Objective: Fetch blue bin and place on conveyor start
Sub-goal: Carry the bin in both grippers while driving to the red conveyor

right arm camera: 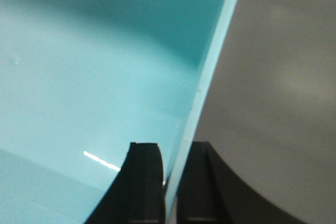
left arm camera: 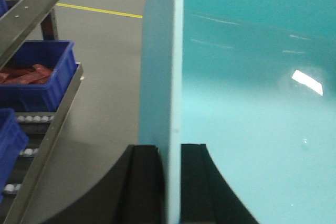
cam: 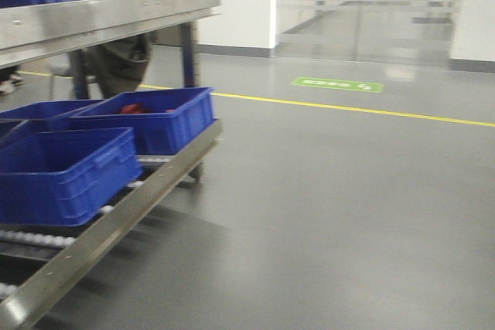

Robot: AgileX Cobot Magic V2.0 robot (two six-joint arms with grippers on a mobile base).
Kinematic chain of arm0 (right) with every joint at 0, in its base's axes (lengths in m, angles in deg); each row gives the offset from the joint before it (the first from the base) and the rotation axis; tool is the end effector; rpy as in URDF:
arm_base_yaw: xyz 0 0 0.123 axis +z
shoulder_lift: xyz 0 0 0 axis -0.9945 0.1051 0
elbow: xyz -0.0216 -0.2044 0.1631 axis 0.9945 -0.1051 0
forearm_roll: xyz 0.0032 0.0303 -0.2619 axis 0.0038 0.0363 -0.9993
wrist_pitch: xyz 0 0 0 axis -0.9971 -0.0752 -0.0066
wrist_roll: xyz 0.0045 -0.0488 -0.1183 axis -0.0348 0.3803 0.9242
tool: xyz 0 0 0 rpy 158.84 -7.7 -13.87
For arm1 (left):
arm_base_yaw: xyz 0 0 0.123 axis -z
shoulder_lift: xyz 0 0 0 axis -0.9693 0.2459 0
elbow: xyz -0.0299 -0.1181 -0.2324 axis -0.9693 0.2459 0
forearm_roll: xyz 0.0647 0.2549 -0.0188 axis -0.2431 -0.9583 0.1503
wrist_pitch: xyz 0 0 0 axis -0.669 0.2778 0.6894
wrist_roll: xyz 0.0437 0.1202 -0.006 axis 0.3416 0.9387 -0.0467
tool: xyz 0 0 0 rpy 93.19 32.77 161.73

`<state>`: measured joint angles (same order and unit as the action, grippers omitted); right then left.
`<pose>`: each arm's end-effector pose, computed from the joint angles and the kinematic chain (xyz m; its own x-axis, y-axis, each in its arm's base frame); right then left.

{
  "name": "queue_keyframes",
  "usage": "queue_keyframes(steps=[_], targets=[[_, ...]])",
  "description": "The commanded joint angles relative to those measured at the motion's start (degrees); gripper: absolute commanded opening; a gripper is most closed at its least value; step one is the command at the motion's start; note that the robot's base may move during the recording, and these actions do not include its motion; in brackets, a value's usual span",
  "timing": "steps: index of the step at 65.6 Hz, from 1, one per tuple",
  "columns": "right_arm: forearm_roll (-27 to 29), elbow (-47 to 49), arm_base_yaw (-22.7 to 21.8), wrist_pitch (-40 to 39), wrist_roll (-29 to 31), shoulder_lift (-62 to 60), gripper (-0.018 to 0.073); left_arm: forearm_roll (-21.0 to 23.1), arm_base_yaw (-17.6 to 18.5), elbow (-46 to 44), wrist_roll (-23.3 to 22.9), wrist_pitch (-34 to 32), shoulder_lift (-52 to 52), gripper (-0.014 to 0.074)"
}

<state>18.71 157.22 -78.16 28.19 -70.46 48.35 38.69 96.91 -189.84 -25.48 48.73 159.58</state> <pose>0.3285 0.0483 0.4321 -0.5345 0.0343 -0.8445 -0.1518 0.9790 0.1359 0.3673 -0.1336 0.4586 -0.3374 -0.0134 -0.9412 0.2619 0.9591 -0.1075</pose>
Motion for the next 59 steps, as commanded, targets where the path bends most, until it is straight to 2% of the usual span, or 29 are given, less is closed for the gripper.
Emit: queue_keyframes(steps=[1,59], targets=[[-2.17,0.59,-0.41,-0.75,1.46,-0.62,-0.0152,1.09,-0.09,-0.61,-0.66,-4.34,-0.96,-0.0111],[-2.17,0.59,-0.41,-0.75,1.46,-0.62,-0.0152,1.09,-0.09,-0.61,-0.66,-4.34,-0.96,-0.0111]])
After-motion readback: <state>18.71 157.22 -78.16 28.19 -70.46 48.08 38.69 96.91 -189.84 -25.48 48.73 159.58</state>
